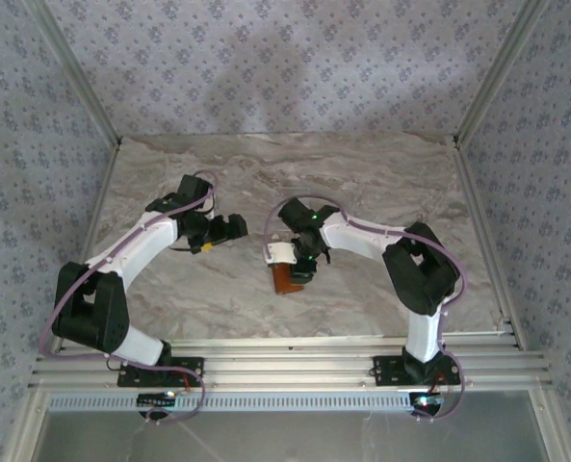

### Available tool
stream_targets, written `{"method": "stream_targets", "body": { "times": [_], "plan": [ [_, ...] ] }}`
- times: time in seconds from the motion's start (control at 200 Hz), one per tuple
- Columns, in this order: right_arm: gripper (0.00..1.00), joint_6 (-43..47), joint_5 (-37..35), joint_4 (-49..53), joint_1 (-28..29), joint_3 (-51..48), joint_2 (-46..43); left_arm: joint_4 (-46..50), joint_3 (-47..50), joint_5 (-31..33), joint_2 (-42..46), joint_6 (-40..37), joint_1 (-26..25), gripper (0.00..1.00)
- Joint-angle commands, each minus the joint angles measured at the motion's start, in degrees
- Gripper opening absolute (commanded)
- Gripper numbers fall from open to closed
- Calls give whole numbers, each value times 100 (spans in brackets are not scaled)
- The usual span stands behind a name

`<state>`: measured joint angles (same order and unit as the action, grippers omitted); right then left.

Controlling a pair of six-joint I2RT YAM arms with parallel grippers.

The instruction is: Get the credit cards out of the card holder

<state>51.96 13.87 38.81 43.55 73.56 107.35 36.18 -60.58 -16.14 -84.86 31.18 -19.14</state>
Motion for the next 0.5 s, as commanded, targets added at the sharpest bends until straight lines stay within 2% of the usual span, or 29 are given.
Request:
{"method": "stream_targets", "body": {
  "times": [0.0,0.125,0.345,0.495],
  "plan": [
    [50,161,-27,288,66,112,213,135,-16,-108,86,14,-11,98],
    [48,36,-75,226,126,25,308,136,3,-116,88,5,-11,98],
    [35,-611,-174,-408,265,-163,185,33,78,-169,66,96,-20,98],
    [26,-1234,7,-1076,373,-261,-15,-102,159,-262,15,169,-20,98]
  ]
}}
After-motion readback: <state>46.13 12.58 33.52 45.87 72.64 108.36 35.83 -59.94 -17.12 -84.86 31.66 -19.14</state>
